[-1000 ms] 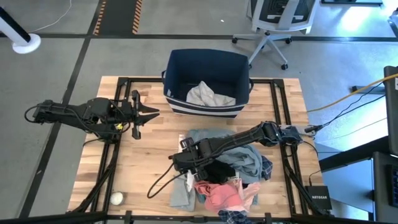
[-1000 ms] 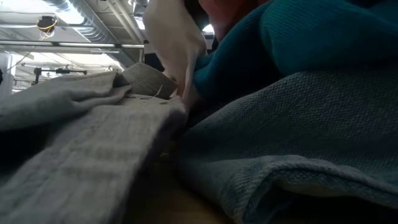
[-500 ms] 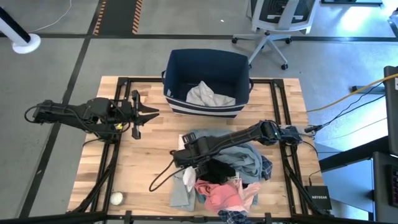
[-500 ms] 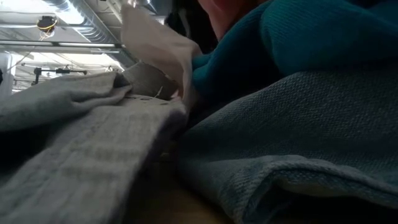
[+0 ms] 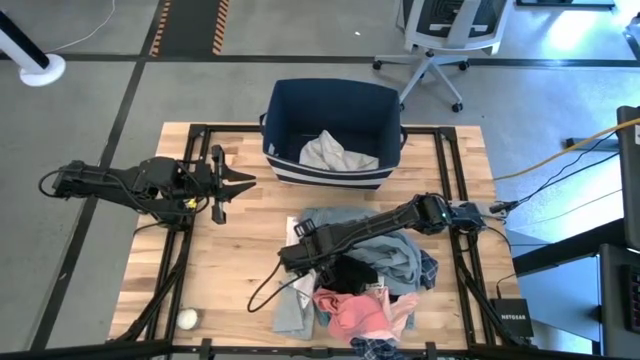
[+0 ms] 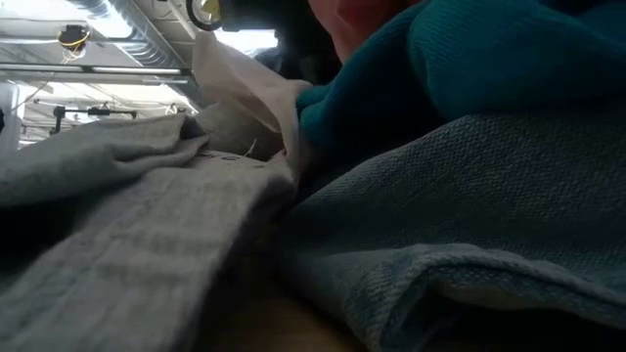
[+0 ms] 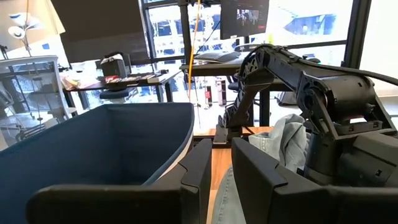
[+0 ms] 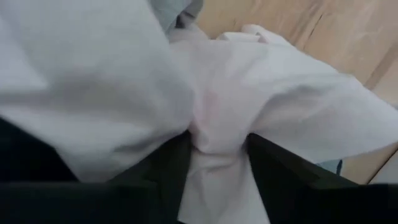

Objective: Sort clothes
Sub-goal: Put the light pink shorts into the blue bin

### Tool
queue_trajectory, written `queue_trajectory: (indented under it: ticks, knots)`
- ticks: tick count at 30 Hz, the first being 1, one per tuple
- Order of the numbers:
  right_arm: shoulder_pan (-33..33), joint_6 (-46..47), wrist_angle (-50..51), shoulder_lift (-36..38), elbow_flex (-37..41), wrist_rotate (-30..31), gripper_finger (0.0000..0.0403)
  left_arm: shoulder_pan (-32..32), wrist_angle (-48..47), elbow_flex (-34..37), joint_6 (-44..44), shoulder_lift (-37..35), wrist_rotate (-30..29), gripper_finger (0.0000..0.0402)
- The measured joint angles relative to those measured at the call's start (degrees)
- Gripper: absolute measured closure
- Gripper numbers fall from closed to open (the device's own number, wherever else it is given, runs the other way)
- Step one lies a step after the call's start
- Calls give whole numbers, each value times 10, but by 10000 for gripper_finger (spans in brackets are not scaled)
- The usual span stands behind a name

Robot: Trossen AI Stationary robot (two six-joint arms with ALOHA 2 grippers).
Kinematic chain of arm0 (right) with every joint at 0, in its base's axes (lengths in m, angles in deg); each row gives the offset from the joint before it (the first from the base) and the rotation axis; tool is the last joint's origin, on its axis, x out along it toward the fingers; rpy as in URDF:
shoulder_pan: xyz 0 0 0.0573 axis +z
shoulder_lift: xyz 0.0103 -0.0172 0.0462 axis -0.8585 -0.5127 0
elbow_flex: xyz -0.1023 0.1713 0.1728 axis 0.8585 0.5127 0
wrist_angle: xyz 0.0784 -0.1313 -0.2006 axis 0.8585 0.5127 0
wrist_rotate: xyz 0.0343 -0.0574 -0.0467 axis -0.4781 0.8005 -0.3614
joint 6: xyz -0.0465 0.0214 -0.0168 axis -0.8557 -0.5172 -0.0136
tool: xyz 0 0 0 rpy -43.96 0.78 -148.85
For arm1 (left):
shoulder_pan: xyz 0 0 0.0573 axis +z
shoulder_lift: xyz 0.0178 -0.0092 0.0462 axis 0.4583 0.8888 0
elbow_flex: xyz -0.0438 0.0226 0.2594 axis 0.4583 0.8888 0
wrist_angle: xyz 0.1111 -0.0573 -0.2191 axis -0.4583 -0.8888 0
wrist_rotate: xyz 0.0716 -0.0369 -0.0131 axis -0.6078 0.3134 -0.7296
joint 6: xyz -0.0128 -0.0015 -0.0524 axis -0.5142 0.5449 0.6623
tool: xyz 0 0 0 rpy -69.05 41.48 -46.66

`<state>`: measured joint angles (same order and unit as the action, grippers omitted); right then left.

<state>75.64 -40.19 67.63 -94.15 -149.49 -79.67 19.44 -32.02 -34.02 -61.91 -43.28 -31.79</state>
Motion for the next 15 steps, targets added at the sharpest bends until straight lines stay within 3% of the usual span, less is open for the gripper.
queue_trajectory:
  ticks: [7, 15]
  knots:
    - [1, -28, 5, 1, 0, 20, 383, 0, 0, 0, 0, 0, 0, 343]
    - [18, -46, 54, 7, -51, 90, 372, 0, 0, 0, -2, 0, 0, 343]
